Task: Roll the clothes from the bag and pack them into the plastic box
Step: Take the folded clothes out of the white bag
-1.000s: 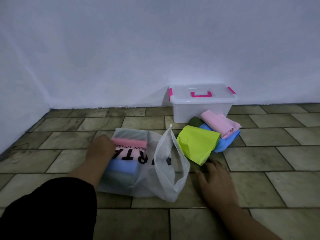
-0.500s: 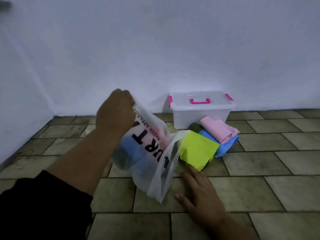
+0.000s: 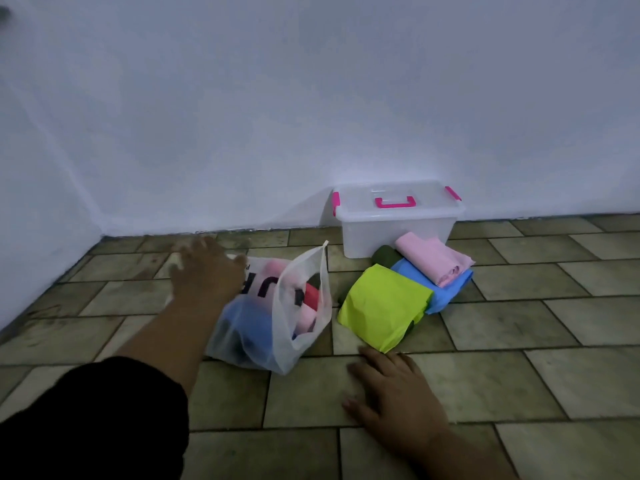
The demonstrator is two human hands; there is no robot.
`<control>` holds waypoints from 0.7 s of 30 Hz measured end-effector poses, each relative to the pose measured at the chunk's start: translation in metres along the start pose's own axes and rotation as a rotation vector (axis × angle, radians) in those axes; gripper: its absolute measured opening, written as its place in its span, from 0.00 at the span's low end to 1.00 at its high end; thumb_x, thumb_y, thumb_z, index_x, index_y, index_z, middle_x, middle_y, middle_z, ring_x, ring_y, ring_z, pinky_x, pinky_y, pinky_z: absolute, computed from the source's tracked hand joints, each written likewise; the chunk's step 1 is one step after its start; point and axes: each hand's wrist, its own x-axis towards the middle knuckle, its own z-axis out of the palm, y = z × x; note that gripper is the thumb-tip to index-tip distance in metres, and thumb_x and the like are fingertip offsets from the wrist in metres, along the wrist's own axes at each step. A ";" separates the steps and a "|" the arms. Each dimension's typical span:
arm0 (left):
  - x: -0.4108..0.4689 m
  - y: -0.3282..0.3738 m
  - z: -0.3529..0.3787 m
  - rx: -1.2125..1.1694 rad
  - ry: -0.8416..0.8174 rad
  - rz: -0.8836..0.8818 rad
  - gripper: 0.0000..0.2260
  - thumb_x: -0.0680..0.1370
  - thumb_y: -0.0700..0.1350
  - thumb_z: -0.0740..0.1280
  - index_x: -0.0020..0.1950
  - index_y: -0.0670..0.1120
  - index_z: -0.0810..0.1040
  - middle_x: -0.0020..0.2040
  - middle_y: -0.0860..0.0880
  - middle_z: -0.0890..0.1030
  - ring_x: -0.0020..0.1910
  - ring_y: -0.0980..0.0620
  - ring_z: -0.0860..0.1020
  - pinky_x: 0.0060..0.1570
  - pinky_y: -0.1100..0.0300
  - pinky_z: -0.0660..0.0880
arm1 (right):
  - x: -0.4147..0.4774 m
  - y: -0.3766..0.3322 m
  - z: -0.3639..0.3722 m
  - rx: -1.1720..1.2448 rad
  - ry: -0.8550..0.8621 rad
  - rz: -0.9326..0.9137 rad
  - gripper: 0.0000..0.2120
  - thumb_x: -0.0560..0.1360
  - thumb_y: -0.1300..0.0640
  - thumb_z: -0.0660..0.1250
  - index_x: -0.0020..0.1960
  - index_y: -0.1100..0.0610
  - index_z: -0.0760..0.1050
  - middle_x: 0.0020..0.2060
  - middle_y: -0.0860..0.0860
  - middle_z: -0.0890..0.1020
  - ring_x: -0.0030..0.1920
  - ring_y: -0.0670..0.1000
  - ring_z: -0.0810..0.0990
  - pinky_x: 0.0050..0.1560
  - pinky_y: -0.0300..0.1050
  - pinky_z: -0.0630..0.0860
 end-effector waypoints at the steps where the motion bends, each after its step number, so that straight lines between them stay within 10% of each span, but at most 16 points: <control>1: -0.006 0.006 0.013 0.020 -0.039 0.128 0.33 0.78 0.63 0.50 0.77 0.45 0.50 0.78 0.43 0.51 0.76 0.42 0.52 0.70 0.40 0.53 | 0.000 0.000 0.000 0.000 0.002 -0.001 0.31 0.70 0.28 0.49 0.66 0.41 0.69 0.72 0.43 0.66 0.68 0.47 0.67 0.70 0.46 0.57; 8: -0.034 0.010 0.068 -0.201 -0.315 0.306 0.31 0.78 0.64 0.50 0.77 0.51 0.48 0.75 0.46 0.62 0.72 0.43 0.62 0.69 0.42 0.60 | 0.002 0.001 -0.002 0.075 0.024 0.006 0.28 0.71 0.30 0.52 0.64 0.42 0.72 0.69 0.41 0.70 0.65 0.45 0.70 0.67 0.45 0.62; 15: -0.073 0.017 0.078 -0.105 -0.258 0.303 0.35 0.75 0.68 0.46 0.77 0.50 0.47 0.75 0.46 0.62 0.71 0.44 0.63 0.69 0.40 0.58 | 0.021 -0.011 -0.033 0.360 0.406 0.037 0.09 0.73 0.48 0.64 0.44 0.52 0.80 0.39 0.48 0.80 0.39 0.48 0.78 0.39 0.42 0.74; 21: -0.083 0.042 0.068 -0.151 -0.177 0.397 0.36 0.74 0.70 0.42 0.76 0.54 0.38 0.78 0.49 0.40 0.76 0.45 0.41 0.68 0.34 0.42 | 0.081 -0.031 -0.050 0.308 -0.045 -0.006 0.08 0.71 0.60 0.65 0.48 0.52 0.78 0.41 0.48 0.80 0.41 0.49 0.76 0.37 0.39 0.68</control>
